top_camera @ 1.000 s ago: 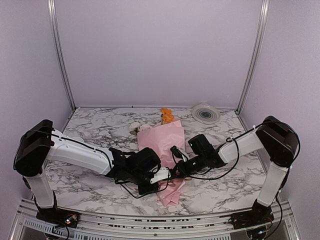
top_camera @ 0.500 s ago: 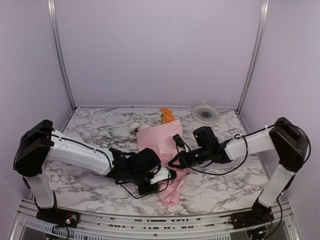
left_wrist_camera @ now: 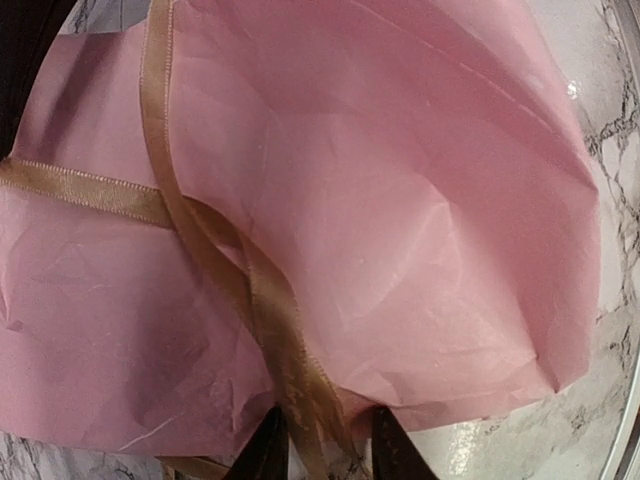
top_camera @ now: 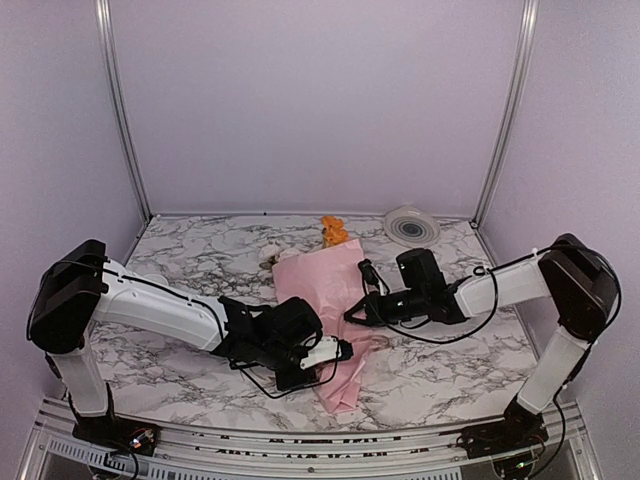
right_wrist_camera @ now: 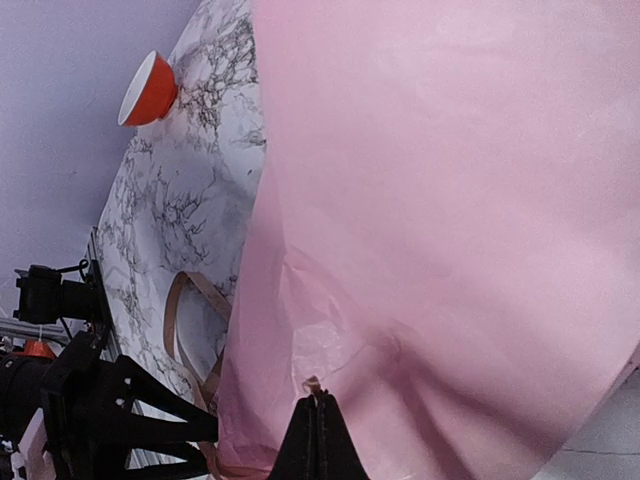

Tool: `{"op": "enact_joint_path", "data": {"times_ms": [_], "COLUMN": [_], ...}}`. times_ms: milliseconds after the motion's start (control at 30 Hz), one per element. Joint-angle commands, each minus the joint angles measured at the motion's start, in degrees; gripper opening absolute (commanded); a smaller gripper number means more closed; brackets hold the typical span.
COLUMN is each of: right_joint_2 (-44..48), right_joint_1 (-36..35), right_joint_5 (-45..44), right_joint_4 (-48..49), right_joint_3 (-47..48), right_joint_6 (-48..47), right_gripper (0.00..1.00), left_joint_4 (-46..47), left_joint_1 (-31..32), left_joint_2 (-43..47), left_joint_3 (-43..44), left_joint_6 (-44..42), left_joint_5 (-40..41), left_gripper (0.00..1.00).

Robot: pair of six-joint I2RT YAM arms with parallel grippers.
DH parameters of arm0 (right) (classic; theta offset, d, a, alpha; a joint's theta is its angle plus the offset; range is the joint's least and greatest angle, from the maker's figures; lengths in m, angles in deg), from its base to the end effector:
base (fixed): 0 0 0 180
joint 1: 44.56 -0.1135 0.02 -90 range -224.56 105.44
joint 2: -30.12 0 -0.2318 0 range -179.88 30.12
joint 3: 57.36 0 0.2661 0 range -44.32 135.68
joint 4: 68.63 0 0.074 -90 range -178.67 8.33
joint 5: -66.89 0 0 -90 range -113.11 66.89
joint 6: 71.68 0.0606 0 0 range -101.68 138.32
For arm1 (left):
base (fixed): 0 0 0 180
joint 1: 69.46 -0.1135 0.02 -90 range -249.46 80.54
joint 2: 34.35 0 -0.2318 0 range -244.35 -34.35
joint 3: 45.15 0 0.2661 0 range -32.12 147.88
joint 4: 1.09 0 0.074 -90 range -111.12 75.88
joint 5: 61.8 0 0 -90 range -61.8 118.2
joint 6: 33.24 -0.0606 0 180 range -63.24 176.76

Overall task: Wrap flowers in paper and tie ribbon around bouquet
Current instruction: Cross the ribbon over the folded bouquet.

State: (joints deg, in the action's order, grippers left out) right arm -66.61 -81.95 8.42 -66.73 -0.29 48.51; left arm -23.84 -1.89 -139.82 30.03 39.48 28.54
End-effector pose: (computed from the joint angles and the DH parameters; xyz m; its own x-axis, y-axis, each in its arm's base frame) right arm 0.2599 0.2385 0.0969 -0.8460 -0.1071 -0.5223 -0.4866 0.5554 0.6744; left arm 0.1501 -0.3627 0.0951 -0.0170 0.8196 -0.5727 0.9719 0.1481 0.1831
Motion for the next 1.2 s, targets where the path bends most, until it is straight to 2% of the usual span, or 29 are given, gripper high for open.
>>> {"op": "enact_joint_path", "data": {"times_ms": [0,100,233,400,467,533,633,733,867,1033,1100,1167], "right_joint_2": [-2.7,-4.3,-5.1,-4.6,-4.4,-4.3,-3.7,-2.2,0.9,3.9,3.1,2.5], "right_joint_1": [1.4,1.5,1.9,2.1,2.1,2.1,2.1,1.9,0.7,-4.8,-6.3,-7.8], "right_joint_5": [-1.7,-2.3,-2.9,-2.9,-2.9,-2.7,-2.4,-3.0,-5.4,-15.9,-18.7,-20.7], "right_joint_4": [2.4,2.4,2.8,3.2,2.9,2.7,2.4,1.4,-2.3,-11.0,-14.4,-15.5], "right_joint_3": [-0.2,-0.6,-1.4,-1.8,-1.6,-1.5,-1.5,-1.5,-1.0,2.6,4.1,4.4], "right_joint_6": [0.8,0.7,1.1,1.3,1.1,1.0,0.9,0.3,-1.3,-5.7,-6.2,-5.5], "right_gripper": [0.0,0.0,0.0,0.0,0.0,0.0,0.0,0.0,0.1,0.2,0.24,0.32], "left_joint_4": [-2.2,-1.9,-1.3,4.8,6.1,5.6,1.3,-1.4,-3.2,-4.2,-4.7,-6.0], "left_joint_1": [0.1,0.0,-0.7,-4.3,-7.3,-10.5,-14.3,-14.8,-14.8,-14.3,-13.4,-12.2], "left_joint_2": [1.2,3.5,6.8,14.1,15.7,15.6,12.7,8.7,5.2,3.5,2.8,1.9], "left_joint_3": [1.0,0.9,0.3,-4.6,-6.3,-7.1,-6.3,-5.0,-3.9,-3.5,-3.0,-2.1], "left_joint_6": [-0.3,0.9,2.7,9.3,13.6,18.5,23.8,26.6,31.3,35.9,37.1,38.0], "left_joint_5": [0.1,-0.4,-2.3,-5.8,-6.2,-5.6,-5.6,-7.7,-9.8,-10.1,-9.0,-7.1], "left_gripper": [0.39,0.49,0.57,0.67,0.64,0.51,0.41,0.4,0.39,0.36,0.38,0.43]}}
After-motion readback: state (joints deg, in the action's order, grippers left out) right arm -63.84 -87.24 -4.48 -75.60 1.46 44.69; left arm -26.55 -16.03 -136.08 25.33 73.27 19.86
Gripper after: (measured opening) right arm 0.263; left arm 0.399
